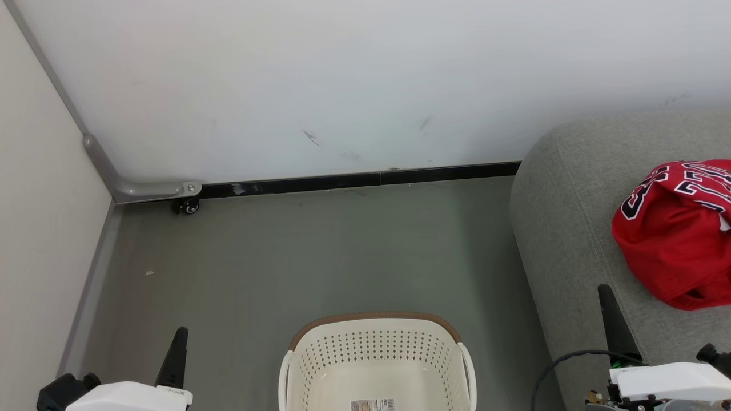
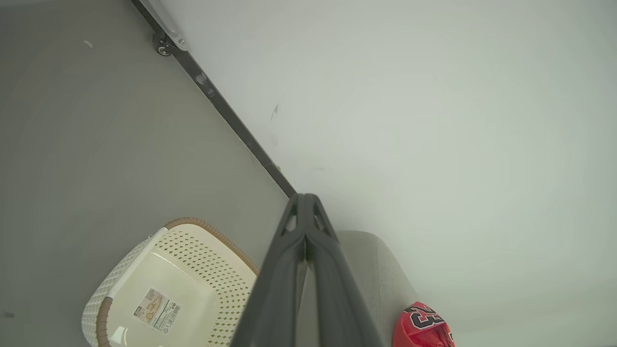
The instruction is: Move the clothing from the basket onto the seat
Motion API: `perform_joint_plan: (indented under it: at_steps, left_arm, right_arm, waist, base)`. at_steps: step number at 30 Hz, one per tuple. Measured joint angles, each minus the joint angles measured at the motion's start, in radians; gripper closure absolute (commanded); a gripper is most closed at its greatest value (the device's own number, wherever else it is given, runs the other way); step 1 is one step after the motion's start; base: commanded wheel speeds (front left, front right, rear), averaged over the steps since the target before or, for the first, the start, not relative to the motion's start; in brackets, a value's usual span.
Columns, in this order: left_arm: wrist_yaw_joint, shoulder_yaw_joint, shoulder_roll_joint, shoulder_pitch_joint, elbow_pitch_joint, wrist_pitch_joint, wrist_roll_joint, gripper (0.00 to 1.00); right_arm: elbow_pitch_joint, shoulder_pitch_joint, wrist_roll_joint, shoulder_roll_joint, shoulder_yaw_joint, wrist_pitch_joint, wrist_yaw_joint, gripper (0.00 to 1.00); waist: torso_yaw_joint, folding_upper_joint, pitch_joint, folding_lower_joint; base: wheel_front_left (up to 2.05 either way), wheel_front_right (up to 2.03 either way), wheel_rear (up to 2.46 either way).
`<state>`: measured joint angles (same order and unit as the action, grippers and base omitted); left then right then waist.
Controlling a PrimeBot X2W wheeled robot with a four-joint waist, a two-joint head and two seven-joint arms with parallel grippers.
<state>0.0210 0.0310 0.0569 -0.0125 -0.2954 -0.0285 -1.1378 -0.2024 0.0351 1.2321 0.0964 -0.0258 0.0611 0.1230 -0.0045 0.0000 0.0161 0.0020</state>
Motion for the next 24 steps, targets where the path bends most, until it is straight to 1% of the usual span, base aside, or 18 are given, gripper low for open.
perform_joint_plan:
  at_steps: [5, 24]
  left_arm:
    - [0.019, 0.012, -0.002, -0.018, 0.002, -0.017, -0.073, 1.0]
    - [0.077, 0.049, -0.012, -0.042, 0.006, -0.071, -0.356, 1.0]
  right_arm:
    - [-0.007, -0.001, 0.08, 0.004, 0.009, -0.01, 0.0, 1.0]
    - [-0.035, -0.066, 0.366, 0.025, 0.023, -0.049, 0.0, 1.0]
  waist:
    - [0.001, 0.0, -0.005, -0.0006]
    - [0.004, 0.0, -0.016, -0.0012]
  base:
    - [0.0, 0.0, 0.0]
    - [0.0, 0.0, 0.0]
